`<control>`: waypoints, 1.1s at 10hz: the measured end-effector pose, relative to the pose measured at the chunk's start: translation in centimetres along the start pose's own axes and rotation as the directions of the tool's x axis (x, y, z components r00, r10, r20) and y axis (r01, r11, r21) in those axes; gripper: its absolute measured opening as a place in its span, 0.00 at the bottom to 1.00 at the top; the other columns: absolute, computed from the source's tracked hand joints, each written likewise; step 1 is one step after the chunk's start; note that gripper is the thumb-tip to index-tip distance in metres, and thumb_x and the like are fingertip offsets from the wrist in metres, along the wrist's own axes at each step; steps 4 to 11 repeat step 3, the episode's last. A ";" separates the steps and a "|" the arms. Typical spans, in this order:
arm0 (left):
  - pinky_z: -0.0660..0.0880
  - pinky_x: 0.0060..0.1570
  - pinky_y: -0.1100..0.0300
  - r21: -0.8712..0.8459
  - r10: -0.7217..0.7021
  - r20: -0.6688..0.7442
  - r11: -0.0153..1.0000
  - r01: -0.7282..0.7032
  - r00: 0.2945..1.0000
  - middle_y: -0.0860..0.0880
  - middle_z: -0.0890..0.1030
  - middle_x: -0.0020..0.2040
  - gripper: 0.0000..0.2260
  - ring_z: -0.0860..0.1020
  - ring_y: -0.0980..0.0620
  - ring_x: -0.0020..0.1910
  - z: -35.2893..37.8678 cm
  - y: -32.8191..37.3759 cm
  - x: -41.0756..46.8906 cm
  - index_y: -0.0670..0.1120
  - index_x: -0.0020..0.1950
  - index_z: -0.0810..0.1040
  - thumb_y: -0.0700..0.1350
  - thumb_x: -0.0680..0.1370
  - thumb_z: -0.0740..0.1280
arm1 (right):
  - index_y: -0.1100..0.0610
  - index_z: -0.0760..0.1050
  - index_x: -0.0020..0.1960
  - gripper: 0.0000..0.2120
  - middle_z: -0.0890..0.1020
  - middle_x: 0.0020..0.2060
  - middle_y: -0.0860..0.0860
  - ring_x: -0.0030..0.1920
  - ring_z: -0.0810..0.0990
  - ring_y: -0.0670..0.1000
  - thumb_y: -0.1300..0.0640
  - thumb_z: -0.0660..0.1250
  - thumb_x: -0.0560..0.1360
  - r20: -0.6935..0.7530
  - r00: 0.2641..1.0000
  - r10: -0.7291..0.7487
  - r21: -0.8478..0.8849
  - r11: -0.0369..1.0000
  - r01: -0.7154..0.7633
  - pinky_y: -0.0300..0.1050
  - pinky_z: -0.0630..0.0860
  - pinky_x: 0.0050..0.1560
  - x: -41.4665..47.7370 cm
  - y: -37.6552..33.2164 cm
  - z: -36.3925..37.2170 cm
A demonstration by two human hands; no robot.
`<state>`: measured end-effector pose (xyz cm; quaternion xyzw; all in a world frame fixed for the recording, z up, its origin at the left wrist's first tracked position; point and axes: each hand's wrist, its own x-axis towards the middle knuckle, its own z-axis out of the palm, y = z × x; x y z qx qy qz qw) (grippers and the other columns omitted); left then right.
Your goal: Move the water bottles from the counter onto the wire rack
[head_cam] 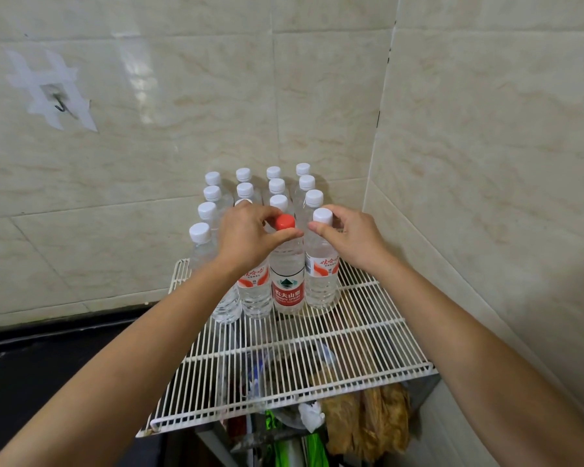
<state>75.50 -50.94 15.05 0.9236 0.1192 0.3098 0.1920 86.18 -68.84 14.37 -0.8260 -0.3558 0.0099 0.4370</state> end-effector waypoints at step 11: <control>0.72 0.47 0.59 0.169 0.042 -0.064 0.985 -0.031 0.997 0.55 0.82 0.48 0.29 0.78 0.53 0.51 -1.3 0.6 -1.0 0.51 0.54 0.82 0.73 0.68 0.69 | 0.48 0.71 0.74 0.29 0.80 0.65 0.45 0.65 0.77 0.47 0.38 0.69 0.77 -0.051 0.997 0.059 0.075 0.996 -0.055 0.57 0.74 0.68 -1.2 0.2 0.1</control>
